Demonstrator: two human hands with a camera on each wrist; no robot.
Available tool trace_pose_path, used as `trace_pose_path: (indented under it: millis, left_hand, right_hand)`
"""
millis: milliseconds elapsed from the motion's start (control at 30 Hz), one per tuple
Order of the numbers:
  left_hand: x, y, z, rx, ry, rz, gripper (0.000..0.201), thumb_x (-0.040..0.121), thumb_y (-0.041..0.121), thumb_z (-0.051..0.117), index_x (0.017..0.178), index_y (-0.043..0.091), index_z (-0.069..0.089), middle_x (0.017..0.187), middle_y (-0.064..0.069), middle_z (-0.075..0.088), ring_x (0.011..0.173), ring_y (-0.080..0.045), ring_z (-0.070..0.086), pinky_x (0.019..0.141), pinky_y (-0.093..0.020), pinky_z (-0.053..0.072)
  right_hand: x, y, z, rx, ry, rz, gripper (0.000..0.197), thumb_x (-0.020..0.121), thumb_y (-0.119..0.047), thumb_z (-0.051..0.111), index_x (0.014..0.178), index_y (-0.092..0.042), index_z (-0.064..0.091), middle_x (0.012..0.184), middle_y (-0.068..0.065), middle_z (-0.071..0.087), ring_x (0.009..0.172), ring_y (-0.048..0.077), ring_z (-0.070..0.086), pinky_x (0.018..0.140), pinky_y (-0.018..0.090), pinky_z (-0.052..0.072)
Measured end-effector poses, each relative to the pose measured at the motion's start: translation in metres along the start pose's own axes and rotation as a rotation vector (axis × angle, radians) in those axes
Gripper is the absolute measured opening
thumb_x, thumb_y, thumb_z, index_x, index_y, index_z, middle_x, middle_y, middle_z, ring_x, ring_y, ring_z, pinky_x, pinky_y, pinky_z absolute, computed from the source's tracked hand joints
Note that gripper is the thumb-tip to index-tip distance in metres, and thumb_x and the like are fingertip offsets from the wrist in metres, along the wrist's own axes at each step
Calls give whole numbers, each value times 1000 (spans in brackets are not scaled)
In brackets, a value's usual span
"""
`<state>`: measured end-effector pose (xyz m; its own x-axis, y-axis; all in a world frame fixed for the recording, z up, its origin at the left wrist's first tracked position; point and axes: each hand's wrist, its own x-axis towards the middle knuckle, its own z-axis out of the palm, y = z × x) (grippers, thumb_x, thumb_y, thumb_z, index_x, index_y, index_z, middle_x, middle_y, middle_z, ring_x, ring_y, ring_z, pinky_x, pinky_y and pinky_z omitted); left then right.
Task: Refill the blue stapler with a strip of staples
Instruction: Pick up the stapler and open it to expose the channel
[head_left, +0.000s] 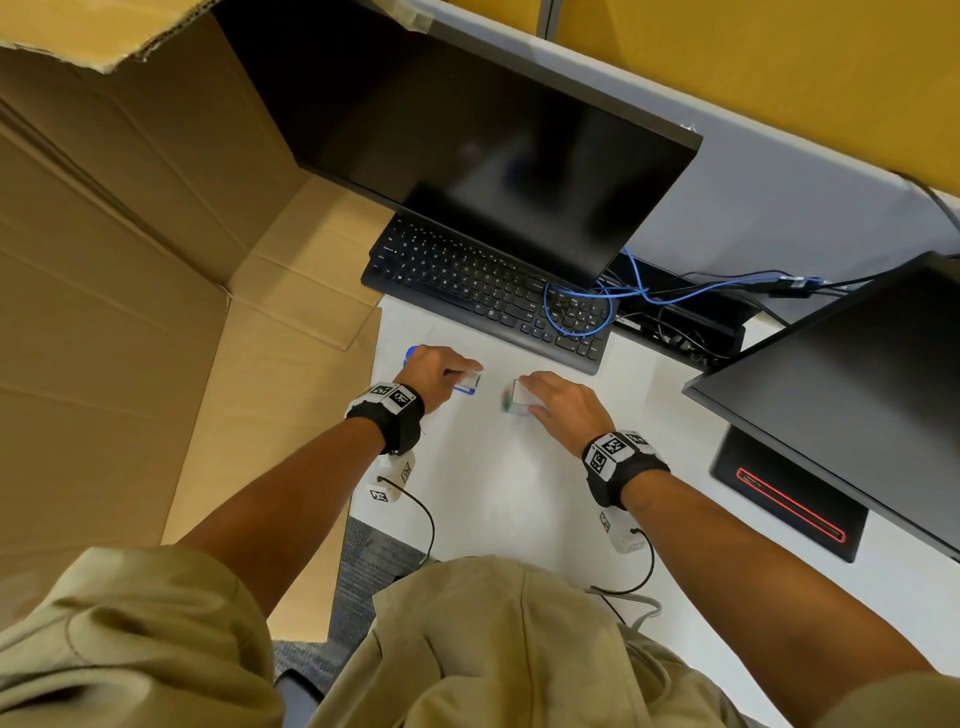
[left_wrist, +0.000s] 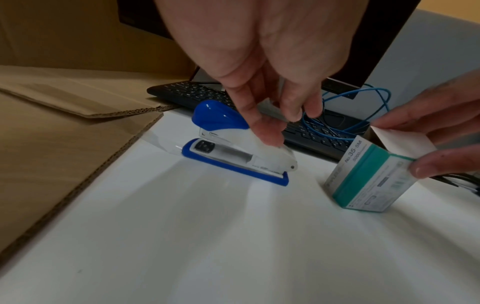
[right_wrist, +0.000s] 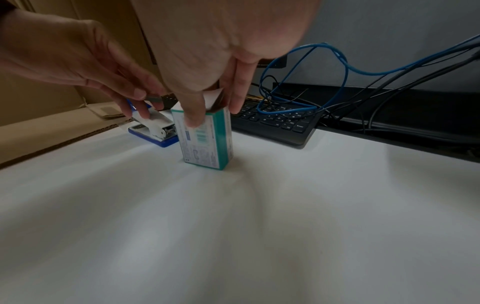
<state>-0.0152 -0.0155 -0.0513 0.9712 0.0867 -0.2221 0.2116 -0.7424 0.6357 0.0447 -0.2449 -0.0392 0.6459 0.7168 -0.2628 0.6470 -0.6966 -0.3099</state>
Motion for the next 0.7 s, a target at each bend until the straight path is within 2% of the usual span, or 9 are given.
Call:
trace_pose_path:
  millis: [133, 267, 400, 500, 633, 700]
  left_hand:
    - [2, -4, -1, 95, -68, 49, 32, 88, -9, 51, 96, 9, 77, 112, -12, 68, 103, -27, 64, 92, -26, 48]
    - [4, -6, 0, 166, -98, 63, 35, 88, -10, 48, 106, 9, 71, 117, -9, 62, 103, -27, 61, 92, -30, 50]
    - [4, -8, 1, 253, -88, 122, 29, 85, -4, 56, 105, 11, 71, 117, -6, 60, 96, -28, 62, 84, -35, 53]
    - [6, -8, 0, 372, -68, 164, 28, 79, 6, 69, 105, 16, 71, 115, -5, 63, 101, -30, 61, 93, -43, 47]
    - [9, -12, -3, 495, -133, 100, 50, 75, 18, 77, 122, 14, 59, 129, -8, 53, 118, -30, 50, 112, -50, 28]
    - [9, -13, -4, 526, -160, 66, 54, 78, 15, 75, 128, 14, 54, 133, -10, 49, 119, -32, 51, 111, -48, 31]
  right_hand:
    - [0, 2, 5, -39, -20, 38, 45, 95, -22, 57, 139, -16, 48, 149, 3, 42, 119, 30, 57, 95, 42, 49]
    - [0, 4, 6, -55, -60, 51, 46, 97, -25, 53, 142, -20, 44, 149, 2, 43, 130, 25, 48, 100, 39, 45]
    - [-1, 6, 4, -42, -54, 32, 44, 96, -21, 54, 139, -18, 47, 142, 4, 52, 123, 29, 53, 95, 40, 48]
    - [-4, 7, 2, -15, -15, 61, 45, 93, -19, 57, 137, -15, 48, 131, 9, 59, 111, 34, 58, 87, 40, 50]
    - [-4, 9, -2, -47, -5, 114, 46, 92, -22, 57, 136, -15, 46, 128, 11, 59, 109, 33, 58, 86, 39, 49]
    - [-3, 8, -3, -49, 8, 109, 46, 91, -23, 58, 135, -14, 47, 129, 10, 59, 110, 33, 58, 87, 39, 48]
